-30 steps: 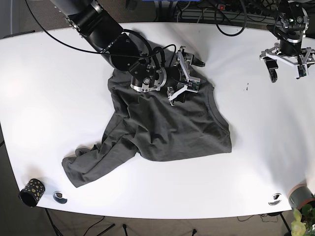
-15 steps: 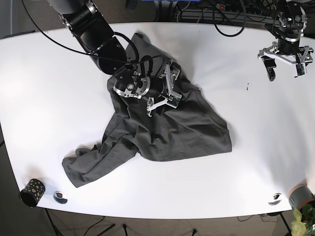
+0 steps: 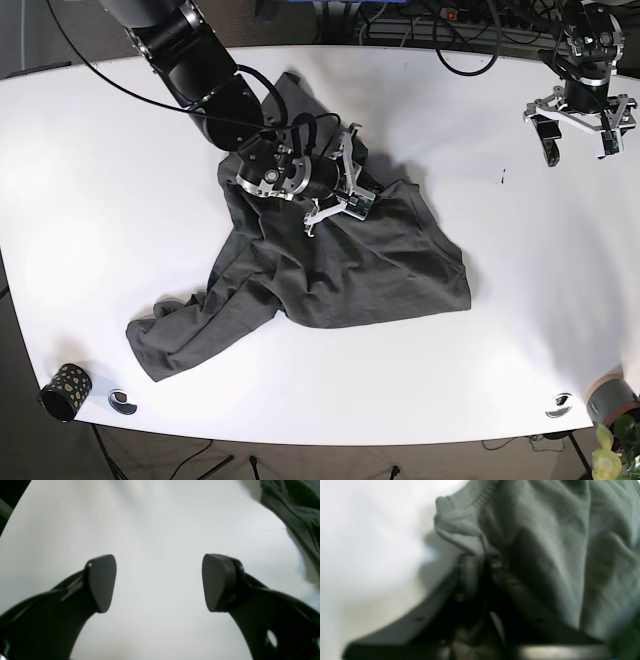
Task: Fold the T-shirt properly
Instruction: 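Drag the grasped shirt fabric with the right gripper to spread it, then lift the shirt with the right gripper and lower the left gripper toward it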
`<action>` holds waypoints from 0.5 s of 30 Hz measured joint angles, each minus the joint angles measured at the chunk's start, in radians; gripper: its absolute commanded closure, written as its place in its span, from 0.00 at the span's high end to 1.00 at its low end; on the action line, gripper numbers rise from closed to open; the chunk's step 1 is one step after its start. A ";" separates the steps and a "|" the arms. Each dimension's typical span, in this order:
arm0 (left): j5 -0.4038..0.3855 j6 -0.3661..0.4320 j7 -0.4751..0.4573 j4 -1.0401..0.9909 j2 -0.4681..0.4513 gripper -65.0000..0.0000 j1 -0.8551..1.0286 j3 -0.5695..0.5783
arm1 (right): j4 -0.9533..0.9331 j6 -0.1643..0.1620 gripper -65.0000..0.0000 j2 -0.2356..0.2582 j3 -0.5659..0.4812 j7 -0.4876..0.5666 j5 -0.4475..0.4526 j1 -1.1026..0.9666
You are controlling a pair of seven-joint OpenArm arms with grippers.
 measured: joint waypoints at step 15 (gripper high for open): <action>0.001 0.006 -0.002 0.000 -0.002 0.77 -0.003 0.014 | 0.295 0.017 0.00 0.011 0.127 -0.141 -0.003 0.074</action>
